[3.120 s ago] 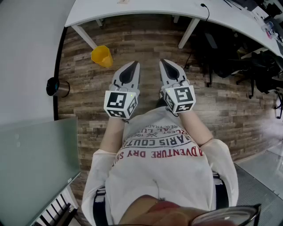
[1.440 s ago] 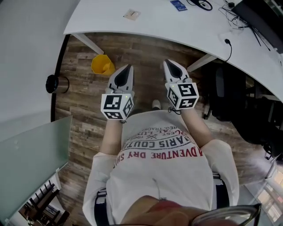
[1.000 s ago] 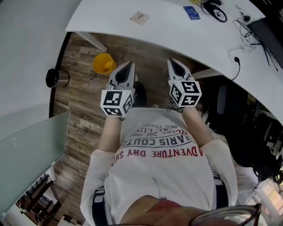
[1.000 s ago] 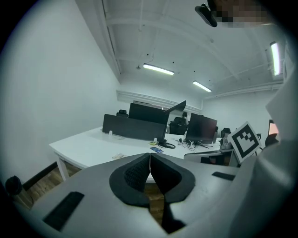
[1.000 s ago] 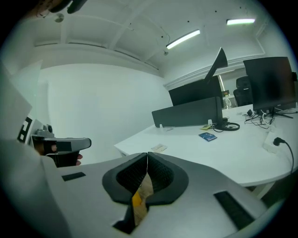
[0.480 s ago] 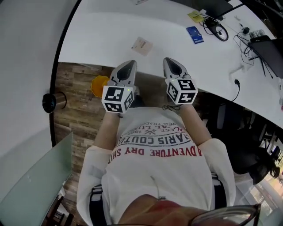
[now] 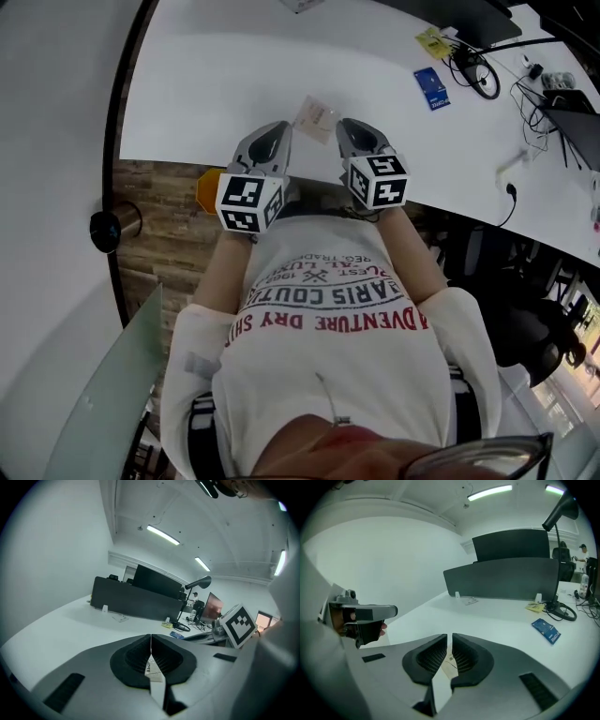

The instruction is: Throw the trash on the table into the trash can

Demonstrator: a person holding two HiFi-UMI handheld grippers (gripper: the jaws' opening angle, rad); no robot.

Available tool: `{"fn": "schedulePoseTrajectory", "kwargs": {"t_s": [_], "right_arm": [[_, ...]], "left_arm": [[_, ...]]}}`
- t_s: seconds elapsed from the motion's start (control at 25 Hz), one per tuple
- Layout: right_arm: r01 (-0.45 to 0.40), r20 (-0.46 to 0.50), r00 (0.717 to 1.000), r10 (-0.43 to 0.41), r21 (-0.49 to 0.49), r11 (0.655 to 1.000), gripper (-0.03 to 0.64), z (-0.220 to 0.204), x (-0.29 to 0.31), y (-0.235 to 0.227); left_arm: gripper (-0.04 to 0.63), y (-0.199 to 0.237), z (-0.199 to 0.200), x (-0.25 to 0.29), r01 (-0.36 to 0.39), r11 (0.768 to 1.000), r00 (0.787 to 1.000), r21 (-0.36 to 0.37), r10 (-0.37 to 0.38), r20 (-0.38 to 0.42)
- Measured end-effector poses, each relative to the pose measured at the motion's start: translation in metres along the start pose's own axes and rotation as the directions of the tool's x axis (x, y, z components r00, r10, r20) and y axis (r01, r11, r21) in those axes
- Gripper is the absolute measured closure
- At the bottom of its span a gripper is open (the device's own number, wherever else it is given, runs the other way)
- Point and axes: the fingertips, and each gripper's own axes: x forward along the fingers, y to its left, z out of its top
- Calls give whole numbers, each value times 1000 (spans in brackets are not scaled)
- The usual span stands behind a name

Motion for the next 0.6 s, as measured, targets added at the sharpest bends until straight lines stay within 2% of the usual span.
{"fn": "schedulePoseTrajectory", "kwargs": {"t_s": [0.12,0.16,0.2,0.24,0.6], "right_arm": [[-6,-44,999,4,-37,999,587,-8,23,-3],[-11,-68,998,9,-40,999,562,-14,30,-6],[-20,-97,995,16,-38,999,466,-21,38,-8],[-27,-130,991,22,-33,999,428,-29,45,-11],[7,-358,934,-12,-15,1000,425,-80,103,-50]], "left_arm": [[572,13,-13,12,-30,999,999,-46,29,-24],[572,15,-20,15,-39,998,999,-58,37,-38],[572,16,-26,19,-47,996,998,-70,44,-52],[572,17,-32,22,-53,995,997,-80,48,-66],[572,22,-74,51,-69,990,984,-124,47,-172]]}}
